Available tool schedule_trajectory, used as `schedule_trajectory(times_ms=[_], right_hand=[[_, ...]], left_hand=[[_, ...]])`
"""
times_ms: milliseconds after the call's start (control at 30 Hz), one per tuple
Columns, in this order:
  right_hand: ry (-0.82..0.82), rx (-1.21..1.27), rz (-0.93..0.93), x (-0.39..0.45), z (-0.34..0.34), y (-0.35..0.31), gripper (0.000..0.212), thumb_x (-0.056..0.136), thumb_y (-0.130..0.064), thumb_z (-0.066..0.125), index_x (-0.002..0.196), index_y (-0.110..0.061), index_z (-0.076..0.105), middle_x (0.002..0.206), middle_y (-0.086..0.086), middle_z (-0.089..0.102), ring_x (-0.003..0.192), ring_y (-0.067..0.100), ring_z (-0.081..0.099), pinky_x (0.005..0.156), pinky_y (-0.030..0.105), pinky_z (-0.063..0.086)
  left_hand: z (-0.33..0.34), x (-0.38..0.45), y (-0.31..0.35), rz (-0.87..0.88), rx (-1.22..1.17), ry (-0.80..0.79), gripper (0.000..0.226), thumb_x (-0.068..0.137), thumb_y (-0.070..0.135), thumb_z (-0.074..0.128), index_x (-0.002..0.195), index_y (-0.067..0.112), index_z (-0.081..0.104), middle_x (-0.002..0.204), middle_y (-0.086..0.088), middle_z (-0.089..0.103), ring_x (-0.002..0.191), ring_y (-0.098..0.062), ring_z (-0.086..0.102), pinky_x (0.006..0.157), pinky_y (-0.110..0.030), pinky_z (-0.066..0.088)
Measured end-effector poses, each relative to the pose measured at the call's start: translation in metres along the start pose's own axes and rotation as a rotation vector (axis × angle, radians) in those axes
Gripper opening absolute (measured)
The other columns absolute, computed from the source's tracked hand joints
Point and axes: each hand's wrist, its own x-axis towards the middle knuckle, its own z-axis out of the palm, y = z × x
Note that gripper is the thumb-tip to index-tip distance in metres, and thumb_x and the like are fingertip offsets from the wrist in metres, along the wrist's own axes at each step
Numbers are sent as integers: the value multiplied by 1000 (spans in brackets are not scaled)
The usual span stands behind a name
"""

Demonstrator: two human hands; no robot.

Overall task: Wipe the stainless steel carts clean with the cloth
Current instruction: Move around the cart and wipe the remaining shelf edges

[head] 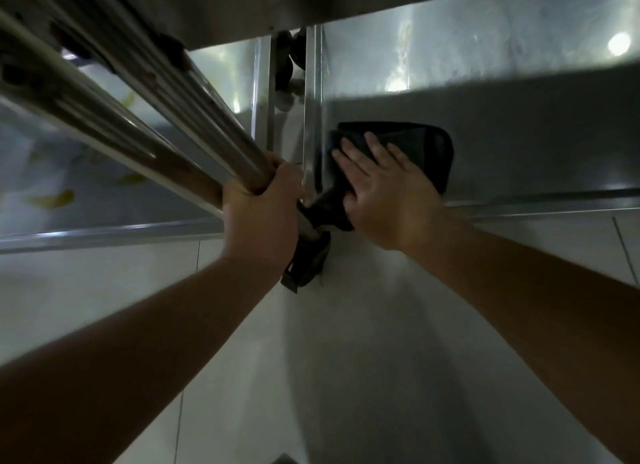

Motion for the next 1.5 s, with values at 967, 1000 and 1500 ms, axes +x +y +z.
schedule_trajectory(times_ms=[967, 1000, 1500], right_hand=[[-143, 140, -162, -101, -50, 145, 57, 96, -43, 45, 153, -40, 47, 161, -6, 44, 153, 16, 31, 122, 35, 22], [-156, 103, -134, -113, -55, 172, 56, 97, -52, 37, 153, -49, 39, 163, -14, 38, 155, 11, 26, 123, 38, 23], [-238, -14, -20, -145, -43, 277, 57, 99, -75, 7, 155, -65, 4, 164, -41, -1, 155, -5, -8, 124, 39, 12]], left_hand=[[-1, 4, -3, -57, 185, 175, 13, 66, 36, 63, 55, 31, 64, 62, 8, 64, 66, -11, 67, 58, -19, 54], [0, 3, -3, -61, 187, 186, 13, 67, 37, 63, 55, 32, 64, 61, 9, 64, 67, -11, 68, 58, -19, 55], [-4, -18, -16, -298, 324, 174, 24, 88, 42, 80, 108, 34, 70, 84, 10, 72, 56, 2, 67, 45, -15, 49]])
